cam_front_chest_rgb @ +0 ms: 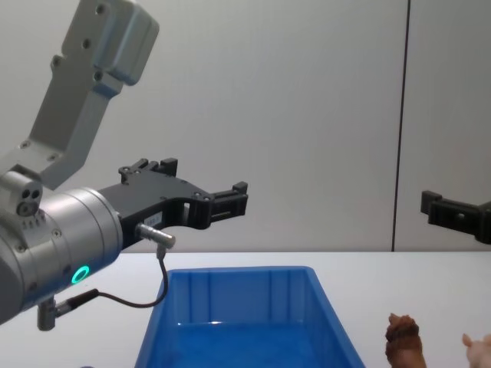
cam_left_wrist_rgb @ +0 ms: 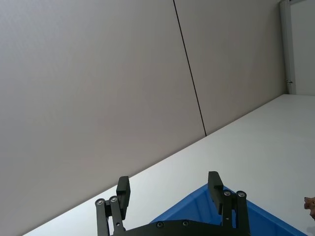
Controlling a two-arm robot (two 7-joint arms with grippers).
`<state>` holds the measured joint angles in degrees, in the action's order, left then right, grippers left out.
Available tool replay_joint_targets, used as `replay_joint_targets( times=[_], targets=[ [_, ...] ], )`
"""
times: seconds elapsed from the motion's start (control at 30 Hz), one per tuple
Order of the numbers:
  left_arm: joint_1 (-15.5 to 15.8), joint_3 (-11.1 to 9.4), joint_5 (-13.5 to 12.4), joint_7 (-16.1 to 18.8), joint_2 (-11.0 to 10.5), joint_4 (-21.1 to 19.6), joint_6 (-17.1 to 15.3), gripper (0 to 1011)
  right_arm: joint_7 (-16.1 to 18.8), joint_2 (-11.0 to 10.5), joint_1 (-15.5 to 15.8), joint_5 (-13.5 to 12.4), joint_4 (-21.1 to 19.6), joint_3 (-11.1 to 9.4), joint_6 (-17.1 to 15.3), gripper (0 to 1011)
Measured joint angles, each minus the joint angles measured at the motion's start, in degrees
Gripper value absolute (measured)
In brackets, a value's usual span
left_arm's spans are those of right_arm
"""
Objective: Pick up the two dolls from the table and place them into the box.
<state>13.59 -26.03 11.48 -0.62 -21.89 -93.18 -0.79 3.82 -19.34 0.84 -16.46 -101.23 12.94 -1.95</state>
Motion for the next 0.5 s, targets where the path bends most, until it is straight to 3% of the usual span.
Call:
replay_joint_targets(
  times=[0.5],
  targets=[
    [0.0,0.0,0.0,0.0,0.0,0.0,0.0,1001,0.0,0.0,0.0,0.0,0.0,0.0,0.0,1000]
  ],
)
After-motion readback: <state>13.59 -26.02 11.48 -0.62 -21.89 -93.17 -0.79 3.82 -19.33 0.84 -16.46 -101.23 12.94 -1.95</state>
